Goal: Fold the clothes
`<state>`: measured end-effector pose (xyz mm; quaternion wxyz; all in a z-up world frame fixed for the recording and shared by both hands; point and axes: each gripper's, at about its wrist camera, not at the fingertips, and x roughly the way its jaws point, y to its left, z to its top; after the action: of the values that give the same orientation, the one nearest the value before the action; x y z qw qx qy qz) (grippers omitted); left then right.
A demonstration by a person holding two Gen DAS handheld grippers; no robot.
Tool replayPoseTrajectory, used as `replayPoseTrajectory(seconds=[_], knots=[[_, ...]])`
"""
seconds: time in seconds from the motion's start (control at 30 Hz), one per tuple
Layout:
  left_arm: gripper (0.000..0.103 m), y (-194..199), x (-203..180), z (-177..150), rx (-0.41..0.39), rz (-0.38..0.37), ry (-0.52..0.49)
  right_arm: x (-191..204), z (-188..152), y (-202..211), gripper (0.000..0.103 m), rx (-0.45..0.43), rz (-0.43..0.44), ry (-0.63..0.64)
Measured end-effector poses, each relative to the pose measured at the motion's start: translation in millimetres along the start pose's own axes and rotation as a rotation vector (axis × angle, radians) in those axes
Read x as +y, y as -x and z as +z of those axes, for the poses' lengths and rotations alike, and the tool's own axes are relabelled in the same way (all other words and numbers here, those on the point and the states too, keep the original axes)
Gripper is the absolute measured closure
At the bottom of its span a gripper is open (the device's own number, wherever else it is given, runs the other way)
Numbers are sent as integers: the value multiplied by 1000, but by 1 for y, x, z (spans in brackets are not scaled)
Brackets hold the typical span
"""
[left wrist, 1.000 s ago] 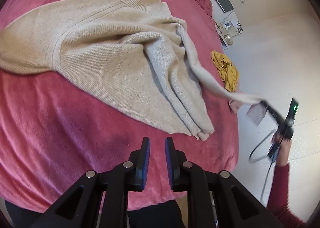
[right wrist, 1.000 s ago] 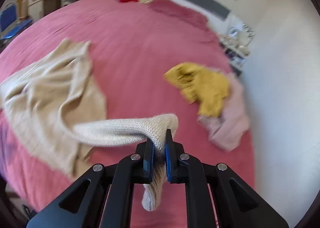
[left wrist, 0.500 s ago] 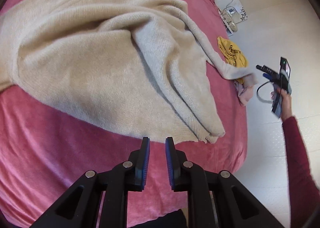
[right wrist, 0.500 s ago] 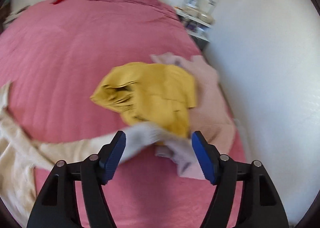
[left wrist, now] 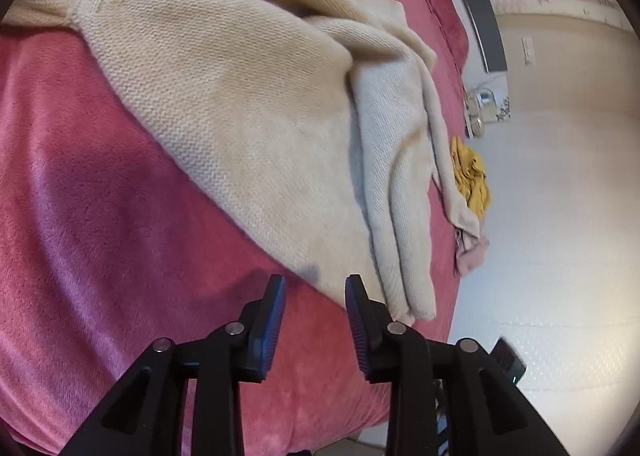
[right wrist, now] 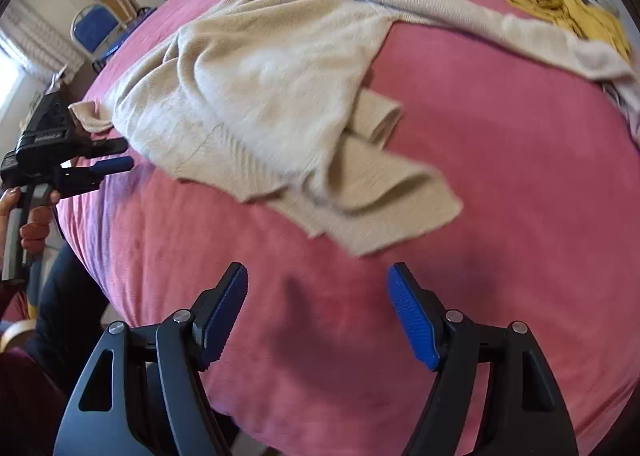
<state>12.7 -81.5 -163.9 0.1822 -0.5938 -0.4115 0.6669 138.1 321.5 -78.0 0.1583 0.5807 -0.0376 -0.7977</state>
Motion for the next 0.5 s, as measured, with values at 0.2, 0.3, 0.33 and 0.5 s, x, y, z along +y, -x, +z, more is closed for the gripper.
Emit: replayPoseTrajectory(seconds=[0.2,0.3,0.33,0.5], knots=[[65,-23,11,-1,7,-24,105,8,-17,3,28,-68,48,-84],[64,-31,10,-2,-12,-21,131,9,-17,8,28,-90,58,-98],[64,-34,8,-1,-16,-13,138,10,-17,9,28,-95,56,-99],[98,-45,-14,5,-47,47,105,6,-17,1,28,-80,40,-141]])
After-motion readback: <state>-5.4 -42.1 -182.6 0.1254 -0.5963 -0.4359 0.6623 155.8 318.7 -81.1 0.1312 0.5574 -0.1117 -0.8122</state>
